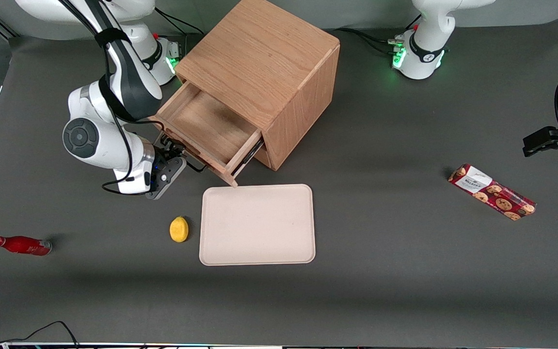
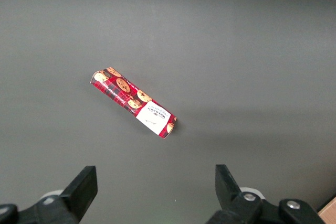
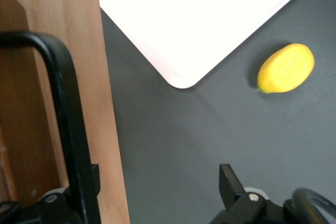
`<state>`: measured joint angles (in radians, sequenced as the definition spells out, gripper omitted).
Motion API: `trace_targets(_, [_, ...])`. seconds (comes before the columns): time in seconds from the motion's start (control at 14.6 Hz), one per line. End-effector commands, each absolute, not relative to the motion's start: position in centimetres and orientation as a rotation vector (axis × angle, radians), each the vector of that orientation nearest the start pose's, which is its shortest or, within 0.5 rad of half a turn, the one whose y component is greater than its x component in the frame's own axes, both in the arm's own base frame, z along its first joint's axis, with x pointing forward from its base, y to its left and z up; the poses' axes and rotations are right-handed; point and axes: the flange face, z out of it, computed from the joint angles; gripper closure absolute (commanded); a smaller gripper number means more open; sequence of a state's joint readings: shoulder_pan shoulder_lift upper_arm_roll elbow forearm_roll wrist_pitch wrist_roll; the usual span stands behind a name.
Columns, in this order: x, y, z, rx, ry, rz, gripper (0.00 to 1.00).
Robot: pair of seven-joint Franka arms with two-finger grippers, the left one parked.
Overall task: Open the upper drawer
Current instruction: 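Pull the handle outward with the right gripper, sliding the drawer open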
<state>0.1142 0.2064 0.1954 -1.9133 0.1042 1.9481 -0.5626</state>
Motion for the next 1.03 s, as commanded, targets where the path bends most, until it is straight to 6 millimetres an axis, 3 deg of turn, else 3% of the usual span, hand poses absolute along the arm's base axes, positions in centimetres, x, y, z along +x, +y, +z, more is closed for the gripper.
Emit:
trace_targets(0.0, [57.1,16.3,38.4,-2.75,-1.206,0.184,0.0])
trace_targets(0.96, [59.5,12.0,39.1,-2.813,-1.095,0.093,0.0])
